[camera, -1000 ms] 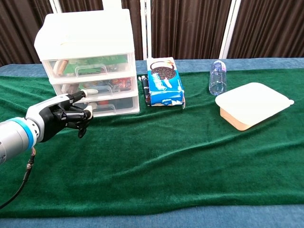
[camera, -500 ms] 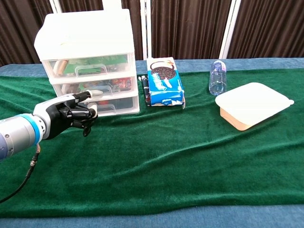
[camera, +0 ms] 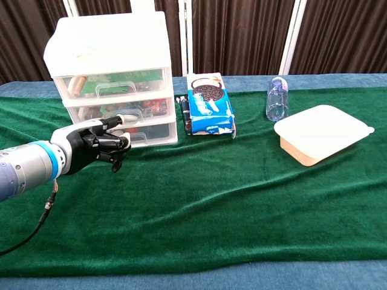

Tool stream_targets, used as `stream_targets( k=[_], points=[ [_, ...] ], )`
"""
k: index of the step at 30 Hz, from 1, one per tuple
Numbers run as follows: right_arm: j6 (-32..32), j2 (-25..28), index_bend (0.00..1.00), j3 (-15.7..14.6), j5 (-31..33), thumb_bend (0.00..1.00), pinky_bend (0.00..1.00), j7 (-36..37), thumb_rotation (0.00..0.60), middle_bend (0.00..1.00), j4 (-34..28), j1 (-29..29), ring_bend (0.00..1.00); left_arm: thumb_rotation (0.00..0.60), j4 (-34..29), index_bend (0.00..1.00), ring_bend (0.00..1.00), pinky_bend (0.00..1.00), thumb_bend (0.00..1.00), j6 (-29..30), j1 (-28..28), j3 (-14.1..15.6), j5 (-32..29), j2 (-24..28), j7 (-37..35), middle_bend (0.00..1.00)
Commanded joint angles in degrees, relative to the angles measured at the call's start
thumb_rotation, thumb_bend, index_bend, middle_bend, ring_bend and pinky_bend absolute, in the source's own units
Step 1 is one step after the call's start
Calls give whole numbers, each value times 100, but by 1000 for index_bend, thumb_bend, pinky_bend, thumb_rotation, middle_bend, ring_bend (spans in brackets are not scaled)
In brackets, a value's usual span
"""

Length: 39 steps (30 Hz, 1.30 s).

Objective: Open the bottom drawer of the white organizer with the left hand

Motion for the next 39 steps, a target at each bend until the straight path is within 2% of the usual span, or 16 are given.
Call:
stream_targets(
  k=[1, 23, 39],
  points=[
    [4, -1, 5, 0, -1, 85, 0, -2, 600, 0, 1, -1, 0, 600, -15, 31, 740, 696, 734, 1, -14, -9, -10, 1, 8, 873],
    [-12, -15, 5, -5, 2, 85, 0, -21, 600, 0, 7, 4, 0, 600, -13, 81, 740, 696, 734, -199, -208, -23, -334, 72, 237, 873],
    [3, 4, 5, 0, 7, 85, 0, 1, 600, 0, -4, -1, 0, 600, -144, 91, 740, 696, 734, -237, -214, 105, -302, 133, 325, 873]
  ],
)
